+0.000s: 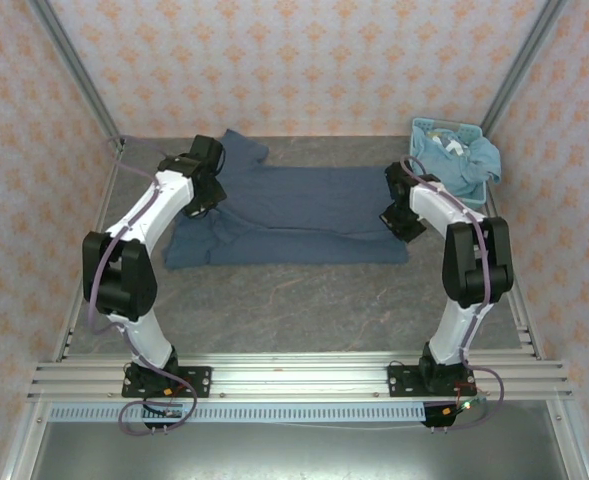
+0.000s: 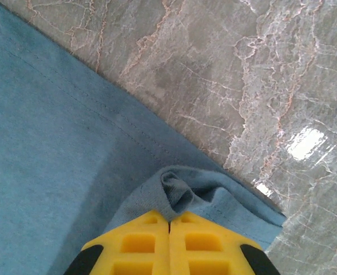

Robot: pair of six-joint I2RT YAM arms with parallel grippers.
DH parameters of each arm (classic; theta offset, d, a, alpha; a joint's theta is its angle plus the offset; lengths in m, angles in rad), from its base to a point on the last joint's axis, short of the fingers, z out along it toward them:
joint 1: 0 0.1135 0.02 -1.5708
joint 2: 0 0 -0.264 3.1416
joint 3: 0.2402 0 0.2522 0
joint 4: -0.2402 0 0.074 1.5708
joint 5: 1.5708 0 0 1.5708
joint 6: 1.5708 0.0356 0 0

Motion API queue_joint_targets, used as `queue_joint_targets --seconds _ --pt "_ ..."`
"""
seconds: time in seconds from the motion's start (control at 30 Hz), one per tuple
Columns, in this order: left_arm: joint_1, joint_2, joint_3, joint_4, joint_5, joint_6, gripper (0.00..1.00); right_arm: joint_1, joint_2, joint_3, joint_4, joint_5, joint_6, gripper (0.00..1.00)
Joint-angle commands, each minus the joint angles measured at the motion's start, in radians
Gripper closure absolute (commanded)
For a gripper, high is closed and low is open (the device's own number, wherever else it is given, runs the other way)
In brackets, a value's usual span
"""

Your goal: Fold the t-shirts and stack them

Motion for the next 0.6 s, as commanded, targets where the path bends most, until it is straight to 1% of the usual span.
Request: queue_joint_targets --seconds 0.0,0.27,0.43,0.47,0.5,0.53,0.57 --pt "0.018 0.025 0.040 0.002 -0.053 0.027 1.00 -0.010 0.029 0.044 -0.017 0.050 -0.003 1.00" --pt "0.030 0.074 0.071 -0.004 -0.064 0.039 1.00 -0.010 0.070 0.083 -0.020 0.056 -0.007 1.00" --pt "0.042 0.108 0.097 -0.002 -0.047 0.051 1.00 -0.011 0.090 0.106 -0.020 0.066 -0.023 1.00" --pt "0.046 0.118 0.105 -0.001 -0.038 0.054 1.00 -0.011 0.092 0.110 -0.015 0.066 -0.034 0.98" --pt "0.049 0.126 0.113 0.000 -0.021 0.062 0.98 -0.012 0.091 0.114 -0.010 0.064 -0.045 0.91" --pt "0.055 0.140 0.128 0.000 -0.001 0.071 0.84 -0.011 0.088 0.121 -0.009 0.064 -0.057 0.81" --pt "0.059 0.162 0.147 -0.009 0.007 0.081 0.62 -0.011 0.079 0.126 -0.010 0.064 -0.069 0.70"
